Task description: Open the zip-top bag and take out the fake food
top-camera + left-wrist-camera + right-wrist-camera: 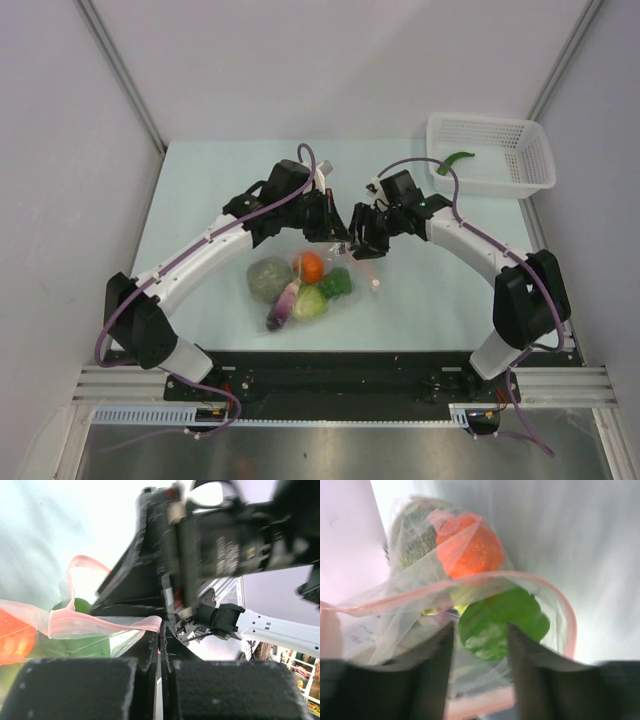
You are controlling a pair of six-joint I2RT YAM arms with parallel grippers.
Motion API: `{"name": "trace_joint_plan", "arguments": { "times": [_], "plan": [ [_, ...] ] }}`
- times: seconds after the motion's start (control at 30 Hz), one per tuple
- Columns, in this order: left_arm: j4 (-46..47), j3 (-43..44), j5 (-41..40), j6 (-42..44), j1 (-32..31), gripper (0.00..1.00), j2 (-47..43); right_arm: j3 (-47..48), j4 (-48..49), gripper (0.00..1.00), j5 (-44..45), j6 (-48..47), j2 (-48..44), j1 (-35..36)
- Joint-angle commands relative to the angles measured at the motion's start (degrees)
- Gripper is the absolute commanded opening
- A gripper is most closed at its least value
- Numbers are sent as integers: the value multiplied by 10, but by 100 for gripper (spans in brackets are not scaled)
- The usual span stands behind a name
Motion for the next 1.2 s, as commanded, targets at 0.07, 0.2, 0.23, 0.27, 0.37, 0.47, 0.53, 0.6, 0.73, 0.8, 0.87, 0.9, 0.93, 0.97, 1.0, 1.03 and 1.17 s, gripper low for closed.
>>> {"name": "trace_joint_plan", "arguments": {
  "times": [0.07,0.2,0.23,0.27,0.37,0.47,0.53,0.6,0.73,0.8,0.87,0.9,0.93,0.97,1.0,1.03,1.17],
  "plan": [
    [55,17,17,6,-3,0,-23,2,-67,77,19,123,-61,-13],
    [74,11,19,14,-4,0,-21,2,-102,81,-2,169,-45,-5],
    [78,12,18,17,-5,0,-21,2,-110,81,-9,184,-33,-2],
    [80,13,17,20,-5,0,-20,2,-116,81,-12,192,-30,0],
    [81,22,8,35,-7,0,-13,2,-155,82,-25,229,-17,-1],
    [86,30,6,48,-8,0,-5,2,-186,84,-20,269,-13,-1],
    [86,39,6,61,-9,0,4,2,-206,87,-21,283,-3,0],
    [81,52,6,75,-10,0,9,2,-237,89,-30,296,14,4],
    [76,63,11,91,-13,0,15,5,-251,91,-29,322,24,12],
    [76,62,19,90,-14,0,16,7,-245,95,-25,337,37,14],
    [83,61,28,82,-17,0,17,16,-232,100,-24,342,51,20],
    [87,55,31,79,-19,0,17,20,-228,100,-21,343,57,24],
    [94,53,34,75,-23,0,17,22,-224,100,-19,351,68,27],
    [97,50,41,68,-25,0,18,25,-215,100,-10,356,69,32],
    [100,47,44,65,-27,0,21,25,-207,100,-3,363,71,34],
    [102,46,45,64,-34,0,22,26,-200,100,4,376,73,37],
    [104,40,50,57,-47,0,22,34,-187,100,42,394,85,51]
  ]
}}
